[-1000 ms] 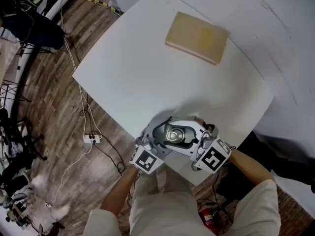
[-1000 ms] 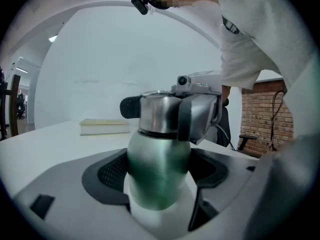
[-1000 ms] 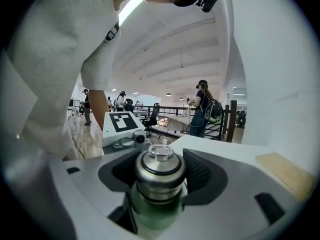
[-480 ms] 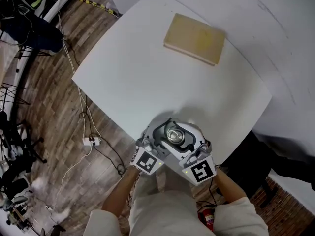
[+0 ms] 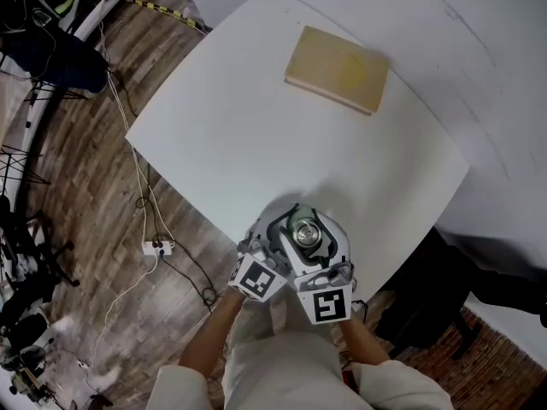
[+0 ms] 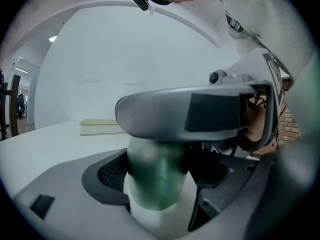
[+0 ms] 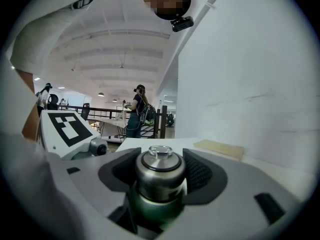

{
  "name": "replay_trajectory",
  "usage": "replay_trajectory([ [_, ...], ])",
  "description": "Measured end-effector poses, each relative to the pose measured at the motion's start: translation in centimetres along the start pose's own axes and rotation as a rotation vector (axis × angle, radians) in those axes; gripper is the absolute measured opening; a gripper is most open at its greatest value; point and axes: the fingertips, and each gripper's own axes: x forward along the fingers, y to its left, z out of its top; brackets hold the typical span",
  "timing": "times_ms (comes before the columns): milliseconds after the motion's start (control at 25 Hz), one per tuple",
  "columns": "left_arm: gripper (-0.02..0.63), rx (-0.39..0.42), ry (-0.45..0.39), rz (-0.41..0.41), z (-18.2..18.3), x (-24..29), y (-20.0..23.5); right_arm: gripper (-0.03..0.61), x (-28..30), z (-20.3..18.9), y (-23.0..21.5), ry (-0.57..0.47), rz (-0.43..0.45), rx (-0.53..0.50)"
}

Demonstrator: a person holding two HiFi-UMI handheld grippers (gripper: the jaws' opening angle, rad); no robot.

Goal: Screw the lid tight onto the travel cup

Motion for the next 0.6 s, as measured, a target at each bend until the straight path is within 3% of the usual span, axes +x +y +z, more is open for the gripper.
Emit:
replay_trajectory([
  [240, 0.350, -0.001, -0.003, 0.004, 0.13, -0.19, -0.14, 0.253, -0.20, 0.12, -0.01, -0.007, -0.064, -0.016],
  [440, 0.350, -0.012, -0.007, 0.008, 0.41, -0.51, -0.24, 0.247, -0.30, 0.09, 0.46, -0.019, -0.048, 0.007],
  [600, 0.350, -0.009, -0.010, 0.006, 0.59, -0.55, -0.32, 0.318, -0.60, 0.69, 0.42, -0.051, -0.003, 0.049],
])
